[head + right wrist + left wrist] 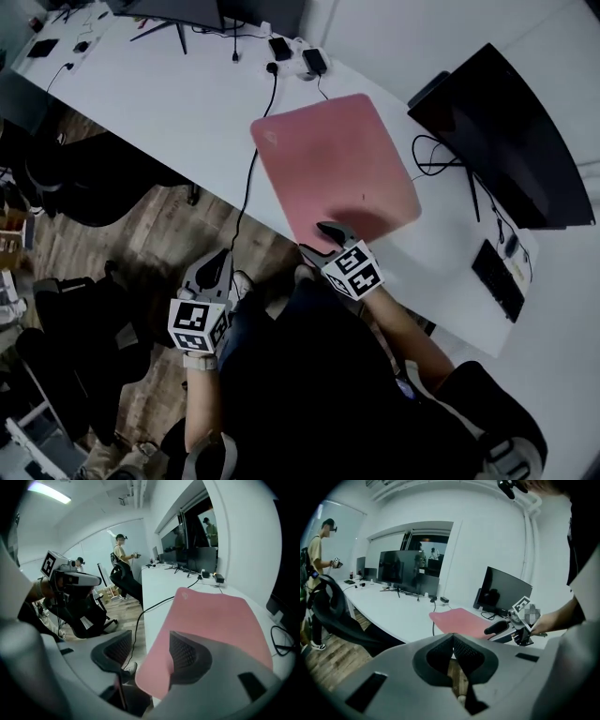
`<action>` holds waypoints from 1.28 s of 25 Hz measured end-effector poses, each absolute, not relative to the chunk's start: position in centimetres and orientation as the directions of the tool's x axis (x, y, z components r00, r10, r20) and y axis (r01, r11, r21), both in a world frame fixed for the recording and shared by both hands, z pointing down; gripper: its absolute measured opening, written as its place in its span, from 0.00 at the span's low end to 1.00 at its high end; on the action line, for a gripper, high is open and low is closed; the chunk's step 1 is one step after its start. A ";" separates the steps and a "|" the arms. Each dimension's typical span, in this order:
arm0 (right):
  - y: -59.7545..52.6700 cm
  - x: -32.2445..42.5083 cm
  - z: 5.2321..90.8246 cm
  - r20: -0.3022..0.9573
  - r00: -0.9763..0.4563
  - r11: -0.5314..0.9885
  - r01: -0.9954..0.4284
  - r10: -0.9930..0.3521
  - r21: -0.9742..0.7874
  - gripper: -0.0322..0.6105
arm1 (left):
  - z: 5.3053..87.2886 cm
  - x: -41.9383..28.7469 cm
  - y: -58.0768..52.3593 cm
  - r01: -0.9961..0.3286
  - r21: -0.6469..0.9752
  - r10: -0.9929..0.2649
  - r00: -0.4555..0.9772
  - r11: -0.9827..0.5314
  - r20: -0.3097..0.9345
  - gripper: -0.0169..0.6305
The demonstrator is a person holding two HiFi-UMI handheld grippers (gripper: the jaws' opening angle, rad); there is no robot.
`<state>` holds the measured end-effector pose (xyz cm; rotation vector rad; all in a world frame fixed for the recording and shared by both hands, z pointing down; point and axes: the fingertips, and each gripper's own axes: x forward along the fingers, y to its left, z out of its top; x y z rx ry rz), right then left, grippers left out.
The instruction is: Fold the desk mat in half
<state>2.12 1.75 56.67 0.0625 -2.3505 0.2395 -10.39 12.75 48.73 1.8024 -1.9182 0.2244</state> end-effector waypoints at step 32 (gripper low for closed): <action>4.1 6.0 66.9 0.810 -0.502 0.864 -0.503 -0.303 0.012 0.46 | 55.3 -12.2 11.7 -0.918 0.195 -0.695 0.389 -0.344 0.604 0.04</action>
